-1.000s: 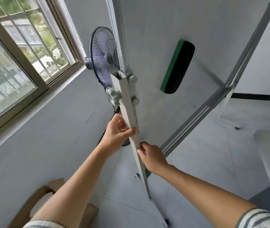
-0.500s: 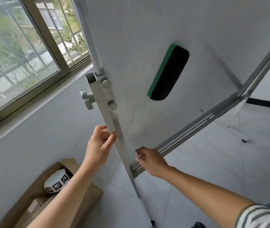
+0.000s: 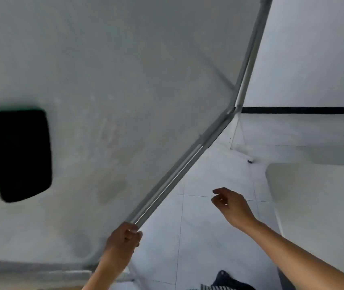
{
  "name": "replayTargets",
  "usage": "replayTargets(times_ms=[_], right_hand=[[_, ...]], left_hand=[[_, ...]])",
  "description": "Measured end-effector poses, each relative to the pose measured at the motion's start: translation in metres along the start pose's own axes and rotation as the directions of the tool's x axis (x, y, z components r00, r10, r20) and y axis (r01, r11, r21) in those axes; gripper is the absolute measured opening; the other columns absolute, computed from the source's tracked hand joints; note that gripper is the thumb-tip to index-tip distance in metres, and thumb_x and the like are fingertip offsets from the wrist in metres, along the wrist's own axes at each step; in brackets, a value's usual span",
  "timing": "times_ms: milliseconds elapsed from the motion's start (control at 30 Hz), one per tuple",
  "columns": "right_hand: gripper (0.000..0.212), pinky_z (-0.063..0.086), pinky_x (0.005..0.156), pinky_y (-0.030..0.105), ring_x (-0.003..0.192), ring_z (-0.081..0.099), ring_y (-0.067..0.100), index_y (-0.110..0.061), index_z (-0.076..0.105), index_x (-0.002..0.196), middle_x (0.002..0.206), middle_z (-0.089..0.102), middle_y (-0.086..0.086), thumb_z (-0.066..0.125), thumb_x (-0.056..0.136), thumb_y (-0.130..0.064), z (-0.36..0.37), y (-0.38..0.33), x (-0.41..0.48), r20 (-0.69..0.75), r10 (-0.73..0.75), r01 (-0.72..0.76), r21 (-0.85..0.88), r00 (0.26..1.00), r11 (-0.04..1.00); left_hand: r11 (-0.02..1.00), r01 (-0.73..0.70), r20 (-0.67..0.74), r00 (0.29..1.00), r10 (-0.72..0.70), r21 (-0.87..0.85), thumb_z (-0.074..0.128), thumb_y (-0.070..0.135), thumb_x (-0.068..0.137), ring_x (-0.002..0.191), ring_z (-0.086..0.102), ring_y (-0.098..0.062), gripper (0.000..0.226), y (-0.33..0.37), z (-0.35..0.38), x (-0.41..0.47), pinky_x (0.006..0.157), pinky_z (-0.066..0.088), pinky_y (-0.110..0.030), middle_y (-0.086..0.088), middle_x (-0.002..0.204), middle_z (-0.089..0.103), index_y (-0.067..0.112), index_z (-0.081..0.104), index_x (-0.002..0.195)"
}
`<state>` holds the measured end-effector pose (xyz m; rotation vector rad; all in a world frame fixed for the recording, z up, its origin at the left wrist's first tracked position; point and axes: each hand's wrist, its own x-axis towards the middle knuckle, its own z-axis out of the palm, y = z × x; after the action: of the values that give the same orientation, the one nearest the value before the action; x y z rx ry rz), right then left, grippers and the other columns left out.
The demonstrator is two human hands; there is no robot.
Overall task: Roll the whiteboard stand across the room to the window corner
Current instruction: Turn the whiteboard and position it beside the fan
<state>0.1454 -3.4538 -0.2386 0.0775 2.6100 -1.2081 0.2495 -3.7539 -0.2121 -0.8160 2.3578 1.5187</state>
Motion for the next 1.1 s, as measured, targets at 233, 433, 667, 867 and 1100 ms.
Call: replayTargets(times_ms=[233, 433, 667, 867, 1100], right_hand=[[0.026, 0.045, 0.072, 0.019, 0.076, 0.063, 0.001, -0.017, 0.065, 0.115, 0.081, 0.062, -0.021, 0.063, 0.09, -0.022, -0.118, 0.079, 0.028, -0.173, 0.145, -0.137, 0.061, 0.974, 0.989], [0.026, 0.046, 0.076, 0.022, 0.076, 0.061, 0.003, -0.016, 0.066, 0.115, 0.086, 0.065, -0.008, 0.064, 0.09, -0.021, -0.163, 0.109, 0.078, -0.241, 0.224, -0.204, 0.105, 0.944, 0.973], [0.024, 0.053, 0.082, 0.034, 0.081, 0.069, 0.01, -0.019, 0.066, 0.111, 0.085, 0.071, -0.009, 0.064, 0.088, -0.025, -0.185, 0.106, 0.215, -0.232, 0.205, -0.185, 0.104, 0.951, 0.977], [0.025, 0.056, 0.082, 0.038, 0.08, 0.071, 0.012, -0.021, 0.066, 0.111, 0.087, 0.074, -0.006, 0.064, 0.087, -0.027, -0.217, 0.078, 0.336, -0.214, 0.17, -0.142, 0.138, 0.962, 0.98], [0.026, 0.058, 0.08, 0.046, 0.085, 0.071, 0.016, -0.021, 0.065, 0.113, 0.087, 0.073, -0.006, 0.064, 0.088, -0.028, -0.259, 0.077, 0.437, -0.183, 0.142, -0.117, 0.143, 0.973, 0.983]], left_hand=[[0.982, -0.183, 0.157, 0.972, 0.176, 0.038, 0.065, 0.009, 0.088, 0.086, 0.07, -0.038, 0.009, 0.138, 0.121, 0.071, 0.068, 0.053, -0.037, -0.02, 0.088, 0.072, 0.016, 0.064, 0.092], [0.961, -0.273, 0.234, 0.938, 0.256, 0.041, 0.065, 0.014, 0.088, 0.086, 0.07, -0.031, 0.009, 0.213, 0.171, 0.116, 0.079, 0.056, -0.043, -0.014, 0.087, 0.073, 0.017, 0.063, 0.096], [0.965, -0.261, 0.196, 0.948, 0.25, 0.031, 0.067, 0.015, 0.087, 0.084, 0.07, -0.033, 0.008, 0.254, 0.199, 0.199, 0.082, 0.057, -0.049, -0.012, 0.085, 0.073, 0.019, 0.063, 0.092], [0.974, -0.228, 0.159, 0.961, 0.226, -0.006, 0.064, 0.037, 0.07, 0.081, 0.07, -0.032, 0.022, 0.315, 0.227, 0.254, 0.079, 0.057, -0.047, -0.009, 0.081, 0.074, 0.023, 0.064, 0.088], [0.963, -0.267, 0.195, 0.947, 0.256, 0.032, 0.067, 0.027, 0.085, 0.067, 0.057, -0.009, 0.007, 0.377, 0.27, 0.308, 0.066, 0.047, -0.024, 0.007, 0.073, 0.065, 0.023, 0.063, 0.089]])
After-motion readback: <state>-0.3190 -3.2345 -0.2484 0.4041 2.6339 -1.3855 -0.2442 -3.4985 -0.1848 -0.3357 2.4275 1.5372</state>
